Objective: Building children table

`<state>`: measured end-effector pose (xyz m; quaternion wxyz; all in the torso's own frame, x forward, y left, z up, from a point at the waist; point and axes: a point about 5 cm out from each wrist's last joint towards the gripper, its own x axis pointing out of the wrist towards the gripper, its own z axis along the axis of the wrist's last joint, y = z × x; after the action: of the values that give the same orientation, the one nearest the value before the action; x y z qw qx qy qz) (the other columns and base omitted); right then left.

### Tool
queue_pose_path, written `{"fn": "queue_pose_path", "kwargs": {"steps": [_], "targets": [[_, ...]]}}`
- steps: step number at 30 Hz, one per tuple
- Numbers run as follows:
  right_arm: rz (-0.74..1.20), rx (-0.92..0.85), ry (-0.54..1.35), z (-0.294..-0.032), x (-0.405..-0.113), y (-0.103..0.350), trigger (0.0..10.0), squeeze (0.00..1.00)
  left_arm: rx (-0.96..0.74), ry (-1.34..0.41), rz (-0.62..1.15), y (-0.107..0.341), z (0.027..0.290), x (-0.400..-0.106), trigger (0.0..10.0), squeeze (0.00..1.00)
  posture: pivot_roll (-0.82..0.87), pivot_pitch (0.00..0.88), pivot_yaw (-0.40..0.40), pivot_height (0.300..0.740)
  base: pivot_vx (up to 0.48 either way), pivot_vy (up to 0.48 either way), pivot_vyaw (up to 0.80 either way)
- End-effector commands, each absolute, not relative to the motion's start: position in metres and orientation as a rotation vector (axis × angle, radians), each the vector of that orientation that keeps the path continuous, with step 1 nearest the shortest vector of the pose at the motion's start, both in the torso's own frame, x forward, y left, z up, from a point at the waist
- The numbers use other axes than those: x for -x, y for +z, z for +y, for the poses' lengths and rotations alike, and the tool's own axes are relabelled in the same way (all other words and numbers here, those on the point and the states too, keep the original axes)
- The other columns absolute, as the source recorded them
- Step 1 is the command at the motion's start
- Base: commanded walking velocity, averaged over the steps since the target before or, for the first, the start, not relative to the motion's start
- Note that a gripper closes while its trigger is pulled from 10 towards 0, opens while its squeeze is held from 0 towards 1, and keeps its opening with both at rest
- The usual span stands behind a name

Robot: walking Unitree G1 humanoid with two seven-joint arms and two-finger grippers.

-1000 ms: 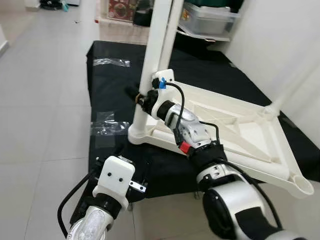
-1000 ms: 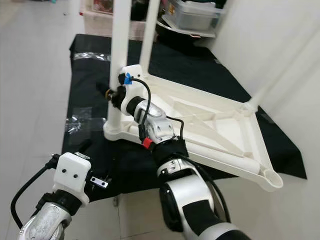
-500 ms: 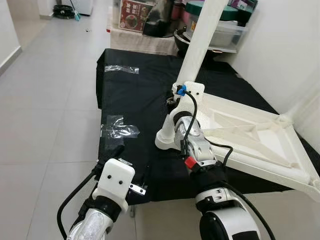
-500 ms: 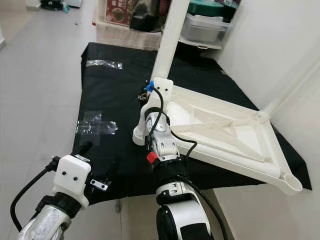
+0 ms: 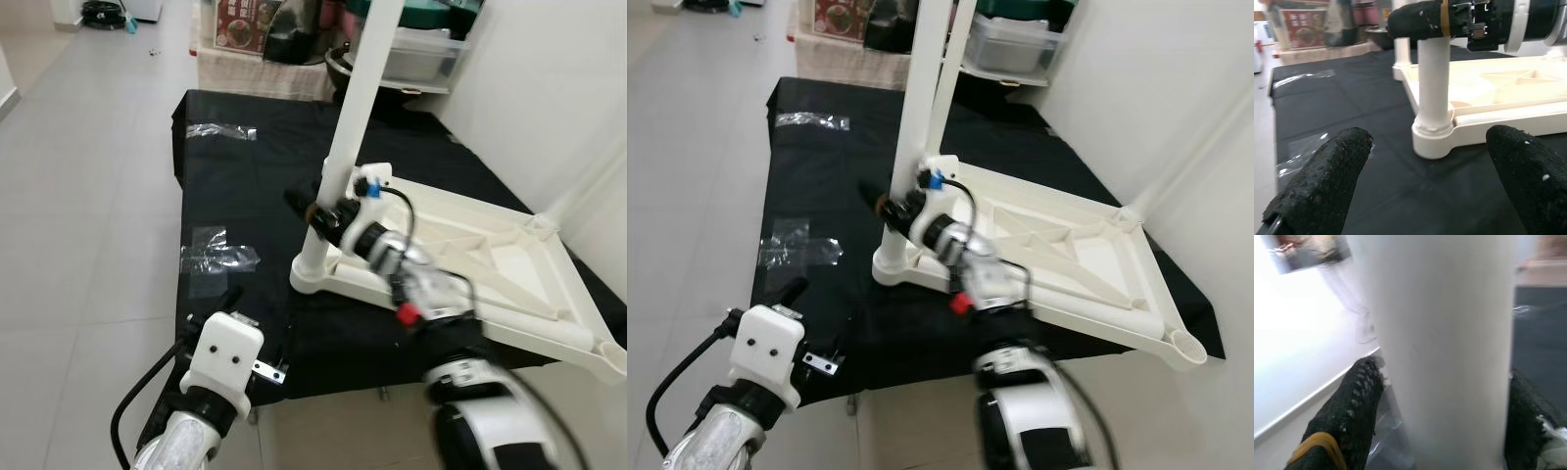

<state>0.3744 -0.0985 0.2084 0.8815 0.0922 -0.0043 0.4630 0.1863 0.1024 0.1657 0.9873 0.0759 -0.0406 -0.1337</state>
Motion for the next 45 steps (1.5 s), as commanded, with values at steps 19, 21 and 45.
{"fn": "queue_pose_path", "kwargs": {"steps": [19, 21, 45], "targets": [[-0.028, -0.111, 1.344, -0.048, -0.371, 0.216, 0.0, 0.0, -0.167, -0.276, -0.088, 0.168, 0.099, -0.184, 10.0, 0.0, 0.16, 0.071, -0.206, 0.74, 0.0, 0.0, 0.0], [-0.07, -0.132, 1.18, -0.05, -0.378, 0.216, 0.0, 0.0, -0.171, -0.276, -0.088, 0.168, 0.1, -0.185, 10.0, 0.0, 0.15, 0.076, -0.201, 0.74, 0.0, 0.0, 0.0], [0.02, -0.364, -0.031, -0.051, -0.363, 0.184, 10.0, 0.0, -0.179, -0.285, -0.091, 0.167, 0.1, -0.189, 10.0, 0.0, 0.15, 0.07, -0.19, 0.74, 0.0, 0.0, 0.0]]}}
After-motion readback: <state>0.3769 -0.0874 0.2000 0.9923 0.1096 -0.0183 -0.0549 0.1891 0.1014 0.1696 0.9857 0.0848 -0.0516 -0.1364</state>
